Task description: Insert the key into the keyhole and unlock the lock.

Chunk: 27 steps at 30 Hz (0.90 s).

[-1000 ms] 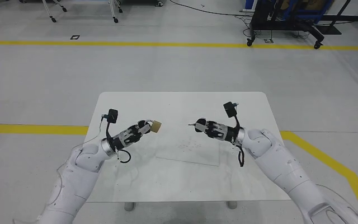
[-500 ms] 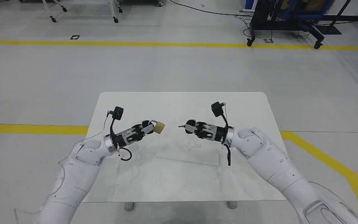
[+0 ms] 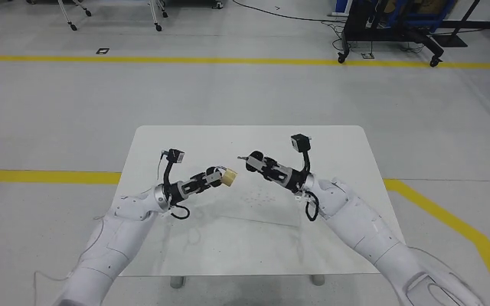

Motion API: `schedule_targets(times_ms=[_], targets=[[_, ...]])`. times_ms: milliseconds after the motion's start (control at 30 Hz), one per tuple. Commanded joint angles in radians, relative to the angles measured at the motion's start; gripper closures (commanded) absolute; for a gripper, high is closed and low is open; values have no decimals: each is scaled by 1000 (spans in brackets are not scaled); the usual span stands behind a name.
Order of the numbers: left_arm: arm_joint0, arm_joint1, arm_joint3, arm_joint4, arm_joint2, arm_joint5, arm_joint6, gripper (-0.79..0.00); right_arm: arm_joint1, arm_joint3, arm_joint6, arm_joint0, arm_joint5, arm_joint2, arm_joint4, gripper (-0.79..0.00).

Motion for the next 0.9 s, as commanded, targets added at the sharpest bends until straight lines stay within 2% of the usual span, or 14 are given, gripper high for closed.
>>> schedule_targets(times_ms=[0,167,400,867], targets=[[-7,-2,2,-34,13,14,-14,0,-19,28,-13,20,25,-26,-13,0],[-23,1,-4,-80,28,34,-33,0,-58,94,-37,52,11,-64,4,0],[-30,13,2,-104,31,38,-38,0,-87,152,-6,81,-17,-80,15,0],[-58,11,46,-135,59,47,-47,0,-108,189,78,89,-65,-61,72,0]])
